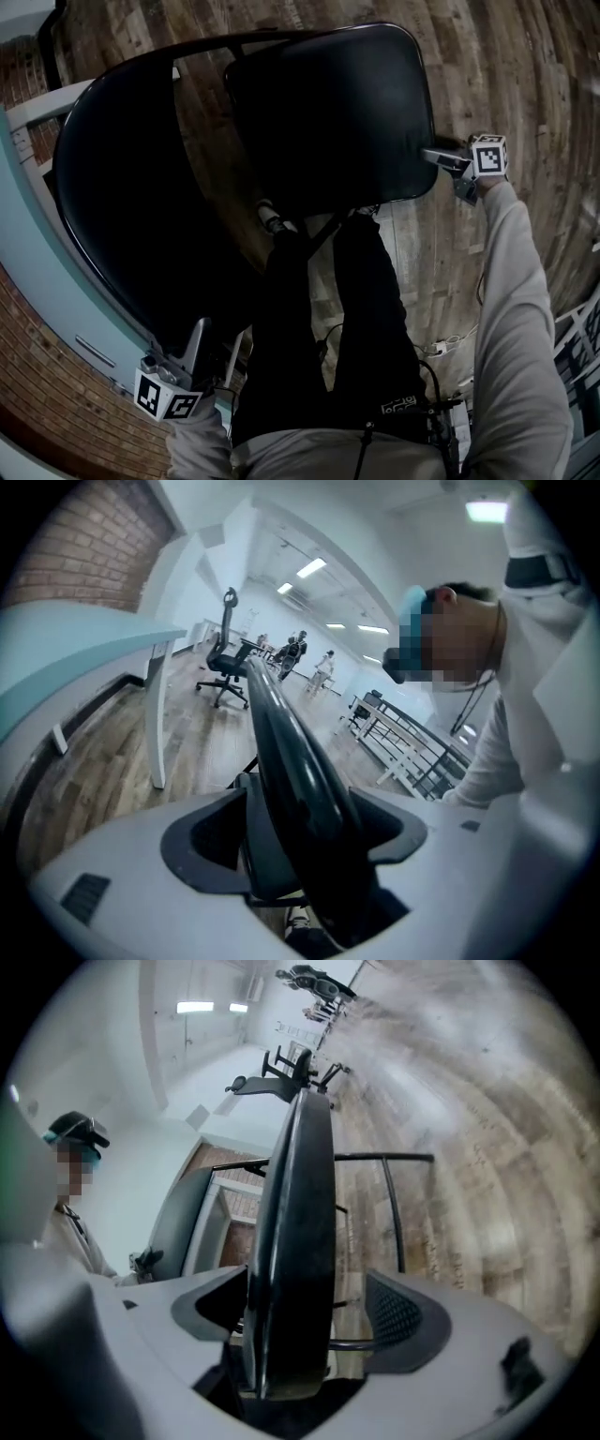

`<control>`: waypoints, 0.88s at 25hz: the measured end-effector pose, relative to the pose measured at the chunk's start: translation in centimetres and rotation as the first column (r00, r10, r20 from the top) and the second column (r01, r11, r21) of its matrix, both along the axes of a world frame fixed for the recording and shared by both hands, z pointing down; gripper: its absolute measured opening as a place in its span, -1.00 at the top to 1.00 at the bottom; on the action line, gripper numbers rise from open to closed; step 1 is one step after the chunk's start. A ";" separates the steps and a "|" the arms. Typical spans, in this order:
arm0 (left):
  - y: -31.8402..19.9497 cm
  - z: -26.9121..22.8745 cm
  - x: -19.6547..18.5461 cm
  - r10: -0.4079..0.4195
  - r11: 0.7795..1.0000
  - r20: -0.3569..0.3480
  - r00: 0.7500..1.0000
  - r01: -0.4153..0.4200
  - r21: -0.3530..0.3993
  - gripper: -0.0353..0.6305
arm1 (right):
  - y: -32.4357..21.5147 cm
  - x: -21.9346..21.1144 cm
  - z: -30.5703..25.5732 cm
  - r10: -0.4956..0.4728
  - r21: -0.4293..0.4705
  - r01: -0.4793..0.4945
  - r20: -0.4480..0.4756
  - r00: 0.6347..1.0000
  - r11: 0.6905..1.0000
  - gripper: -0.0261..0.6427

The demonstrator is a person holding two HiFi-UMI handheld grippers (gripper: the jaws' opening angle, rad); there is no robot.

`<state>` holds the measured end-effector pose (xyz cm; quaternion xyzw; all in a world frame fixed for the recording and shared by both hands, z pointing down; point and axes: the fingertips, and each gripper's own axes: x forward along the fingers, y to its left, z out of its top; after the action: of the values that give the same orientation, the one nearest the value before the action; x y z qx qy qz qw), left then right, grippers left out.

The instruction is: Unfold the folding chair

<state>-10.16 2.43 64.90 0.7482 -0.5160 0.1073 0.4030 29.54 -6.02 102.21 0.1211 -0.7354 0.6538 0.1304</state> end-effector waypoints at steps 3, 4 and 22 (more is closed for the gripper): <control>0.7 -1.3 -0.5 0.083 0.996 0.084 0.993 -0.086 0.037 -0.26 | 0.3 2.2 -2.4 0.026 0.102 -0.018 -0.077 0.997 0.995 -0.19; 0.9 -1.7 -1.0 0.088 0.995 0.093 0.992 -0.092 0.044 -0.28 | 0.8 2.7 -3.3 0.027 0.129 -0.015 -0.095 0.995 0.991 -0.19; 4.1 -13.5 -4.7 0.155 0.975 0.117 0.981 -0.170 0.139 0.03 | 5.8 -14.2 -35.6 -0.150 0.633 0.234 -0.184 0.971 0.738 -0.01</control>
<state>-14.90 6.56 51.42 0.8092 -0.4802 0.1406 0.3080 15.30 -0.19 66.62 0.1217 -0.9155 0.3325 0.1913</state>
